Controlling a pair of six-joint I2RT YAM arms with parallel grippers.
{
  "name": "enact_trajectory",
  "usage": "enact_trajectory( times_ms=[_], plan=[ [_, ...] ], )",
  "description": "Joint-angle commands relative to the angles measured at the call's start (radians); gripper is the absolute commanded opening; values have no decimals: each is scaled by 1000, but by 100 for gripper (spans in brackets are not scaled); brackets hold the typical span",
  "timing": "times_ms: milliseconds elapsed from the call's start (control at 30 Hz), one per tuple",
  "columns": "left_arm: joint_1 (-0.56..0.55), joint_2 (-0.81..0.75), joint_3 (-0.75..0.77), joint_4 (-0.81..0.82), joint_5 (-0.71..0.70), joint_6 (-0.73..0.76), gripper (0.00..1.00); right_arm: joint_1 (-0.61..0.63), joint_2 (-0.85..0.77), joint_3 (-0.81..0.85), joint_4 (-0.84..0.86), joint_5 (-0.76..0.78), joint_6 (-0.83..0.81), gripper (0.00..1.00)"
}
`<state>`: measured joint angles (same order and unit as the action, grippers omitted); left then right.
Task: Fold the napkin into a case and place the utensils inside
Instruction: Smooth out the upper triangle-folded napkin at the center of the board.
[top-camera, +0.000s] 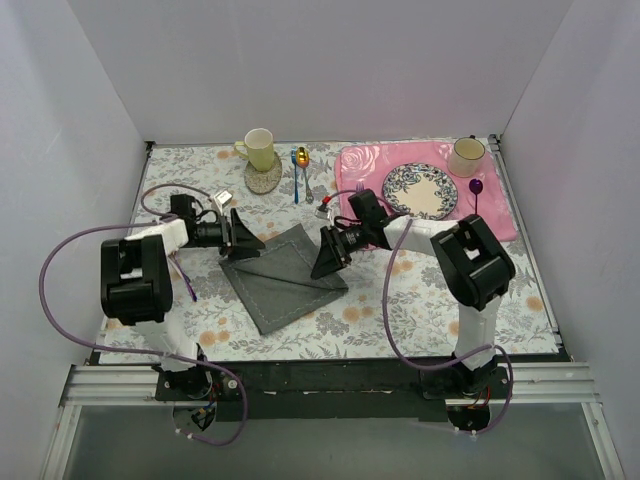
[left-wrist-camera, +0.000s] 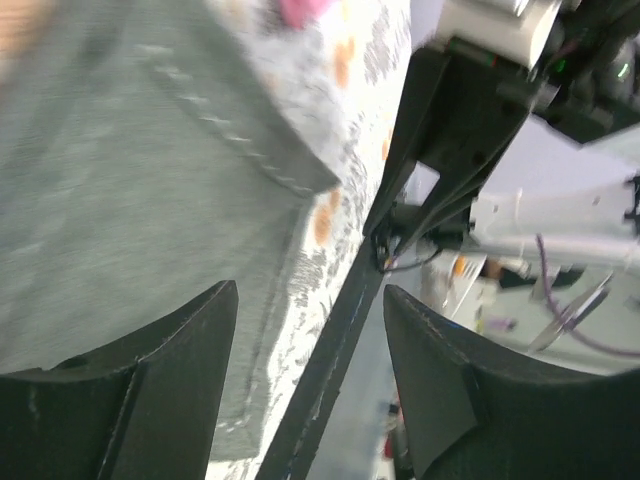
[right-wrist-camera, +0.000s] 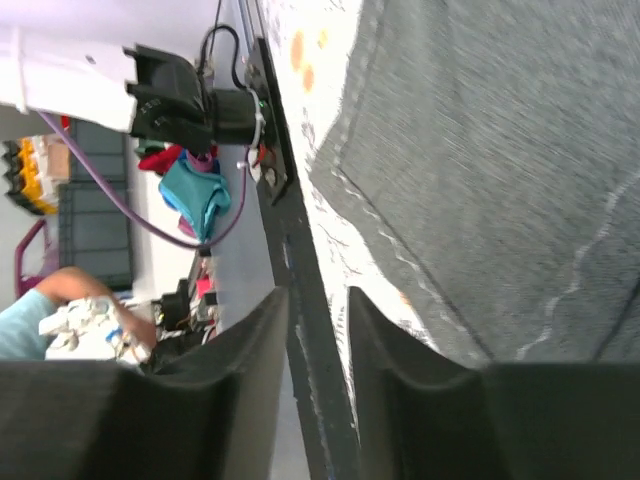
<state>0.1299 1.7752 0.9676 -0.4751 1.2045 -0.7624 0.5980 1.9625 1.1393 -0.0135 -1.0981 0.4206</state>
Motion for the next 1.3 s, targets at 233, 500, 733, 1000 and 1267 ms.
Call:
enact_trajectory(
  times_ms=[233, 500, 733, 1000, 1267],
  plan=[
    [-371, -102, -182, 556, -95, -508, 55, 6, -73, -32, -126, 170, -86, 14],
    [-412, 79, -150, 610, -99, -609, 54, 5, 50, 14, -203, 257, -161, 13],
    [-371, 150, -147, 538, -161, -627, 56, -13, 110, 40, -275, 319, -169, 12],
    [-325, 150, -138, 494, -97, -559, 60, -20, 116, 39, -287, 333, -178, 11],
    [-234, 138, 5, 77, 61, -18, 63, -18, 122, 46, -295, 330, -184, 11]
  ],
)
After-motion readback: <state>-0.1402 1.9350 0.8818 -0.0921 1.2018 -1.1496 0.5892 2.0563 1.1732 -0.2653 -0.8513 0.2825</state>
